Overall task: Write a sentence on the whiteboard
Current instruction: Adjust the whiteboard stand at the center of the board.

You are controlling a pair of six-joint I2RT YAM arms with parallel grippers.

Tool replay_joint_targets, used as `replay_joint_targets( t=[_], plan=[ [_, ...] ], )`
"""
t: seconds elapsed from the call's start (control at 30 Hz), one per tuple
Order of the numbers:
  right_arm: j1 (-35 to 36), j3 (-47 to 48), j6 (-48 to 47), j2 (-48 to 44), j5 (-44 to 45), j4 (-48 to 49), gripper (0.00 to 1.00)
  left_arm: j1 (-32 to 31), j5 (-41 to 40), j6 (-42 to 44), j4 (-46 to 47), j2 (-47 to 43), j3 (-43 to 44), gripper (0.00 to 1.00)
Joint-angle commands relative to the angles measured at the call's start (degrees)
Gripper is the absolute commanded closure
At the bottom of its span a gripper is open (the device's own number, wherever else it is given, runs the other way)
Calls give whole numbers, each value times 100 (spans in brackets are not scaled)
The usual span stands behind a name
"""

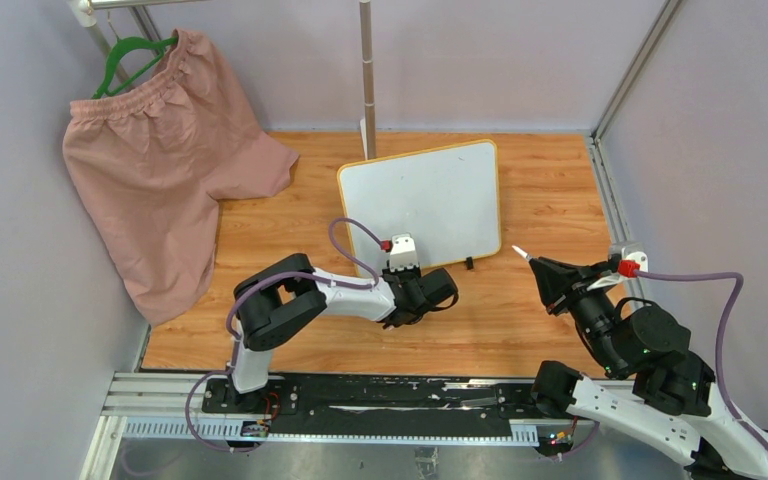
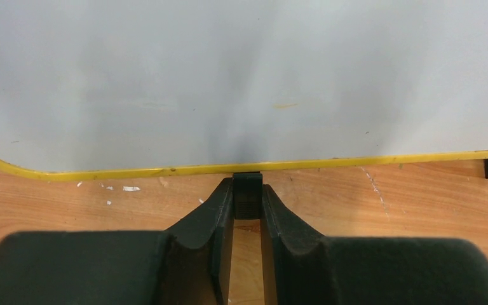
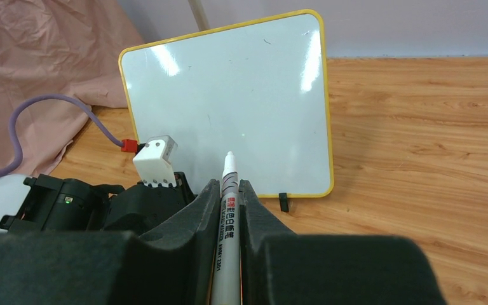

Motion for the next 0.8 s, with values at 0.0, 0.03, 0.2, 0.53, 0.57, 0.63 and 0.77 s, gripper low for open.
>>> replay_joint_targets(
  t=[0.0, 0.03, 0.2, 0.53, 0.57, 0.63, 0.77],
  plan=[
    [67, 141, 109, 57, -66, 0, 100, 15, 371, 96, -670, 34, -333, 100],
    [68, 140, 124, 66, -80, 0, 100, 11, 366, 93, -688, 17, -367, 100],
    [69, 122, 177, 76, -97, -9, 100, 8, 348, 147, -708, -105, -512, 100],
    [67, 220, 165, 251, -197, -24, 100, 8, 512, 408, -797, -301, -415, 75],
    [69, 245, 160, 271, -210, -30, 100, 4, 500, 391, -819, -346, -426, 70],
    [69, 285, 164, 311, -247, -43, 100, 8, 496, 377, -826, -458, -467, 60],
    [69, 337, 164, 347, -283, -53, 100, 1, 558, 471, -849, -663, -536, 50]
  ],
)
